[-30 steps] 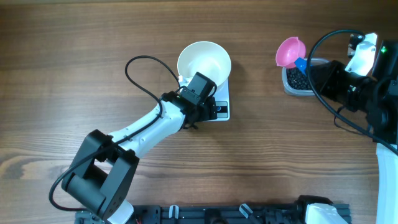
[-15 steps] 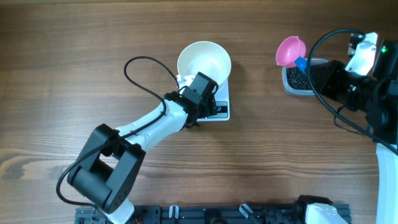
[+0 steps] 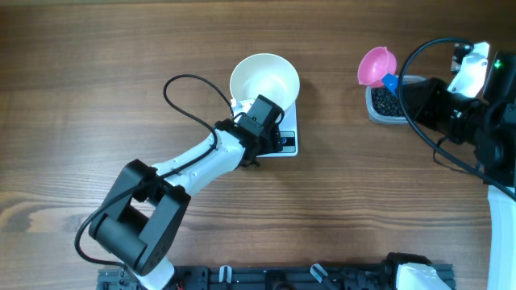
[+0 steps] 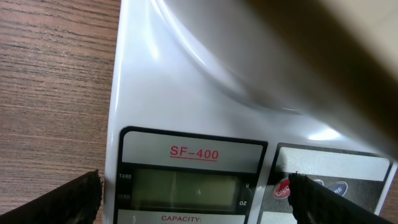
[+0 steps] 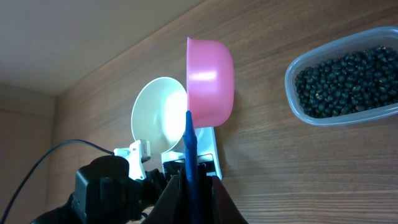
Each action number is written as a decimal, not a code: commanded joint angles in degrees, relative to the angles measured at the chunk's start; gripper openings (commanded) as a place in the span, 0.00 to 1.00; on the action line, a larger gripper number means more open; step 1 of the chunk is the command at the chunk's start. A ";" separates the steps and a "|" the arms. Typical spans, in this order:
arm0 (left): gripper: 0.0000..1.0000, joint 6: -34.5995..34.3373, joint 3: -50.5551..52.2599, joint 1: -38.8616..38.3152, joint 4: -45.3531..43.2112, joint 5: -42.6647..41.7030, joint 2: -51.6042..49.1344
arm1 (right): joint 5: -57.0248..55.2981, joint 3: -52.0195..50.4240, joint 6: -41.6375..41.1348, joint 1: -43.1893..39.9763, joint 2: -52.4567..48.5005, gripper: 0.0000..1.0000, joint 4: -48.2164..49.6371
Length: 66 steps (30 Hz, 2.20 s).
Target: Scoop item into bowl and weigh 150g on scale
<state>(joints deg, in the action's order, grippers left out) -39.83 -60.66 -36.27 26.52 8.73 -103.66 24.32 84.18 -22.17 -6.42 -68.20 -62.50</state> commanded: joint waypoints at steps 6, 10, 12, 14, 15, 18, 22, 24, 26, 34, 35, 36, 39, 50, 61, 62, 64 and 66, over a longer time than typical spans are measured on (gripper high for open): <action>1.00 -0.94 0.46 -0.22 0.35 -0.28 -1.38 | -0.66 1.20 1.20 0.04 0.15 0.04 0.33; 1.00 -0.94 0.46 -0.22 0.48 -0.31 -1.38 | -0.66 1.20 1.18 0.04 0.15 0.04 0.35; 1.00 -0.94 0.46 -0.26 0.68 -0.31 -1.38 | -0.66 1.20 1.18 0.04 0.15 0.04 0.33; 1.00 -0.94 0.46 -0.26 0.94 -0.33 -1.38 | -0.66 1.20 1.18 0.04 0.15 0.04 0.37; 1.00 -0.92 0.46 -0.26 0.98 -0.31 -1.38 | -0.66 1.20 1.20 0.04 0.15 0.04 0.39; 1.00 -0.92 0.39 -0.26 0.98 -0.31 -1.18 | -0.96 1.20 1.22 0.04 0.15 0.04 0.39; 1.00 -0.92 0.33 -0.26 1.09 -0.28 1.14 | -1.73 1.20 1.20 0.04 0.15 0.04 0.35; 1.00 -0.90 0.28 -0.26 1.07 -0.28 2.64 | -1.73 1.20 1.22 0.04 0.15 0.04 0.35; 1.00 -0.90 0.28 -0.22 1.09 -0.28 4.57 | -1.73 1.20 1.20 0.04 0.15 0.04 0.33; 1.00 -0.15 0.28 -0.26 2.10 -0.90 9.18 | -1.70 1.20 1.22 0.04 0.15 0.04 -0.11; 1.00 -2.08 0.31 -0.26 3.10 -1.25 9.14 | -1.70 1.20 1.22 0.04 0.15 0.04 -0.20; 1.00 -4.17 0.42 -0.31 3.98 -1.20 8.94 | -1.73 1.20 1.20 0.04 0.15 0.04 -0.31; 1.00 -10.75 1.81 -1.51 4.46 -0.59 8.20 | -1.70 1.20 1.20 0.04 0.15 0.04 -0.33; 1.00 -12.85 6.14 -6.34 5.33 2.27 13.68 | -1.73 1.20 1.22 0.04 0.15 0.04 -0.55; 1.00 -13.64 11.02 -7.37 -6.69 9.79 12.85 | -1.75 1.20 1.20 0.04 0.09 0.04 0.00; 1.00 -14.88 11.02 -7.08 -7.06 9.79 12.09 | -1.73 1.20 1.20 0.04 0.09 0.04 -0.09; 1.00 -16.15 11.02 -6.67 -7.02 9.79 11.02 | -1.73 1.20 1.22 0.04 0.09 0.04 -0.11; 1.00 -16.13 11.02 -6.62 -7.32 11.69 10.95 | -1.75 1.20 1.25 0.04 0.09 0.04 -0.13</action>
<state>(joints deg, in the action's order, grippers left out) -54.19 -50.19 -43.44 19.68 16.91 -91.74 23.44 84.18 -22.15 -6.42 -68.20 -62.72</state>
